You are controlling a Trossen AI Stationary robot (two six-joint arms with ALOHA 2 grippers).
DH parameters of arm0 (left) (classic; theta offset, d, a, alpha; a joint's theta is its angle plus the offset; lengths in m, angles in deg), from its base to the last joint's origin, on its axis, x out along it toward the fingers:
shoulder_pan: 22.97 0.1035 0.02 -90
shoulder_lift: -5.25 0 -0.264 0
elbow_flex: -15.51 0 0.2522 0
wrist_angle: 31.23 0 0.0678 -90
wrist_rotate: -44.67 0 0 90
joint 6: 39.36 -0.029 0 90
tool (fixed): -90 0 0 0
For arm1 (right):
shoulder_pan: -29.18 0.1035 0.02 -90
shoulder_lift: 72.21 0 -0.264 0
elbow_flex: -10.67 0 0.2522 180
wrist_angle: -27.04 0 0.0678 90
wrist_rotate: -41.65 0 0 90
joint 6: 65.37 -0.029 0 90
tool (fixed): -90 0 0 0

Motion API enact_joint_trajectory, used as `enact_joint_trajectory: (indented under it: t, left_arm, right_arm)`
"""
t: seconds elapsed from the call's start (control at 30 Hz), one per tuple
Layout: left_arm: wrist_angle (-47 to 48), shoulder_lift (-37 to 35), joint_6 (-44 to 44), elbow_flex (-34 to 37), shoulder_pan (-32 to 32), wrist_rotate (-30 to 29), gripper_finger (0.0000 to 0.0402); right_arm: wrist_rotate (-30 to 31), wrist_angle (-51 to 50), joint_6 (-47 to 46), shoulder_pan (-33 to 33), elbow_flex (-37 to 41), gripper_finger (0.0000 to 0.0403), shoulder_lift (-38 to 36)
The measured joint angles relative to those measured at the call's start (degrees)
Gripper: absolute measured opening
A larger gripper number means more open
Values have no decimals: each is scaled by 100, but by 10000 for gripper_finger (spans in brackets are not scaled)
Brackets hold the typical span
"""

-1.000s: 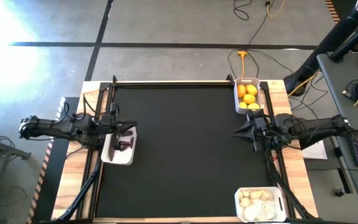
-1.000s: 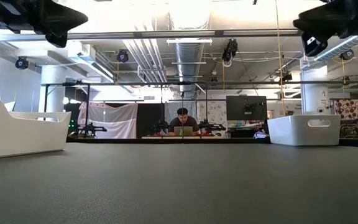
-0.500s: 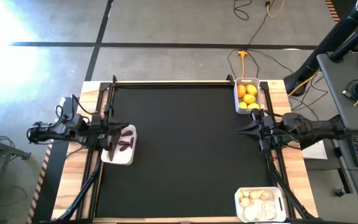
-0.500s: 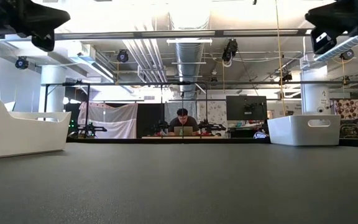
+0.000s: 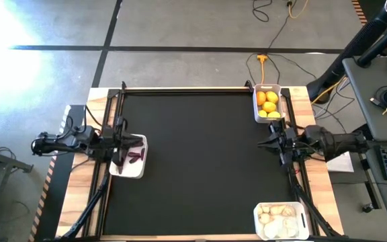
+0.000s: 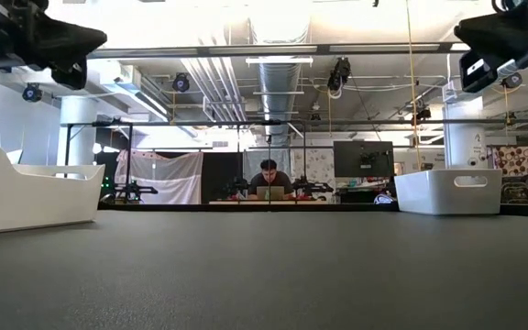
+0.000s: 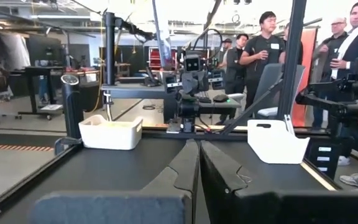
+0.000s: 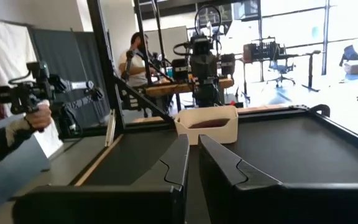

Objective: Sort produce into baskets
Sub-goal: Return to Home Position

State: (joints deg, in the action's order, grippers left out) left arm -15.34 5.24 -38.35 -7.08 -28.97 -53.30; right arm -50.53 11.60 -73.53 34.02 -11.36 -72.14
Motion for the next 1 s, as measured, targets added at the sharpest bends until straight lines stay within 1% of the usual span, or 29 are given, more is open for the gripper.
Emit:
enact_joint_trajectory:
  t: [0.23,0.33,0.47,0.53,0.7,0.87,1.0]
  left_arm:
    - [-185,0,217,316,0,19,0]
    - [-267,0,256,497,0,162,0]
    - [-617,-4,281,832,0,180,0]
    - [-513,21,339,823,4,172,0]
    - [-563,0,406,825,9,227,0]
    - [-475,17,307,825,9,316,0]
    - [-404,61,383,822,11,274,0]
  right_arm:
    - [-3,201,-23,0,268,27,-1]
    - [-132,262,-23,0,356,27,-1]
    - [-280,580,-26,0,633,27,-3]
    - [-289,662,-122,1,757,27,-2]
    - [-280,718,-65,0,756,27,22]
    - [-282,561,-38,0,756,27,36]
    - [-278,472,216,0,756,27,141]
